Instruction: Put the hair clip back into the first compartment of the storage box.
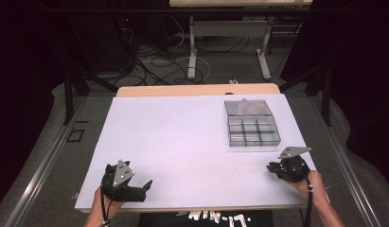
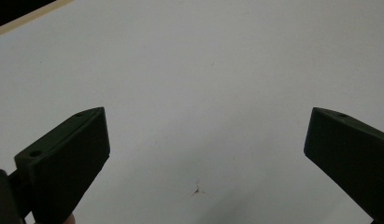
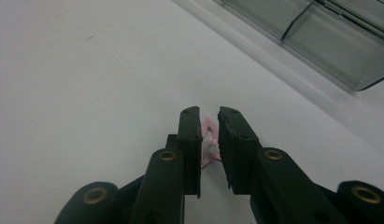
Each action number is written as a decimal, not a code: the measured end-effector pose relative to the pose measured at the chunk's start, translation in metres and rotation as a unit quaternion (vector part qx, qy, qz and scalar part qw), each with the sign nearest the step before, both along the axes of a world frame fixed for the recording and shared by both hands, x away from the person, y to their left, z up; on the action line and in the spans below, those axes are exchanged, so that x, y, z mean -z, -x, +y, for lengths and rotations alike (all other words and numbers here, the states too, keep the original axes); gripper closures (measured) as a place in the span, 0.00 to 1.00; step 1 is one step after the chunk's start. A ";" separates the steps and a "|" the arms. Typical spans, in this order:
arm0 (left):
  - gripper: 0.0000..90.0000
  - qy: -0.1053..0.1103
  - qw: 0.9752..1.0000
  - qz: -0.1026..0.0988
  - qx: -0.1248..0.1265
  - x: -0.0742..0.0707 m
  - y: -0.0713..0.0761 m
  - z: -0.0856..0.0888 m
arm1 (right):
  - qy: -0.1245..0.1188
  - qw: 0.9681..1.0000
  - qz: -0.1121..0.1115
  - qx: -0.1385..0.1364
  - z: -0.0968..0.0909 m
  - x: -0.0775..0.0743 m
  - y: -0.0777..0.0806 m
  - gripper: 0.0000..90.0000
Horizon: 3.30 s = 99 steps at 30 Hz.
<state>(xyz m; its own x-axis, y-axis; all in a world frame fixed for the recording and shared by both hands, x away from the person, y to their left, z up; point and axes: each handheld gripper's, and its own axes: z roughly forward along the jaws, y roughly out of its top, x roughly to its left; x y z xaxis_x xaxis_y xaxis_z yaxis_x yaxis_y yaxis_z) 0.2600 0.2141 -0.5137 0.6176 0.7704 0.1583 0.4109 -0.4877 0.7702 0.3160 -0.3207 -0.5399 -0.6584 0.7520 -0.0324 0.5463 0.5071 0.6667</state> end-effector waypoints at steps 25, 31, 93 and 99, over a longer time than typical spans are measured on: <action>0.00 0.001 1.000 0.002 -0.002 0.001 -0.002 0.000 | 0.042 0.999 -0.014 0.012 0.008 0.007 -0.001 1.00; 0.00 0.001 1.000 0.003 -0.001 0.001 -0.001 -0.001 | 0.039 0.999 -0.017 0.015 0.008 0.005 0.000 1.00; 0.00 -0.008 1.000 0.002 -0.003 0.002 -0.004 0.000 | -0.007 0.997 -0.072 0.014 0.040 -0.039 -0.002 1.00; 0.00 -0.009 1.000 0.002 -0.004 0.002 -0.003 0.000 | -0.005 0.997 -0.075 0.013 0.044 -0.043 -0.009 1.00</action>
<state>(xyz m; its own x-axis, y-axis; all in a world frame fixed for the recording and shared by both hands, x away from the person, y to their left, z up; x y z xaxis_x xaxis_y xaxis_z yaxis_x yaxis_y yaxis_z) 0.2635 0.2138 -0.5158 0.6126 0.7721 0.1688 0.4179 -0.4978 0.7600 0.3251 -0.2772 -0.4972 -0.6269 0.7694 -0.1223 0.4528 0.4876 0.7465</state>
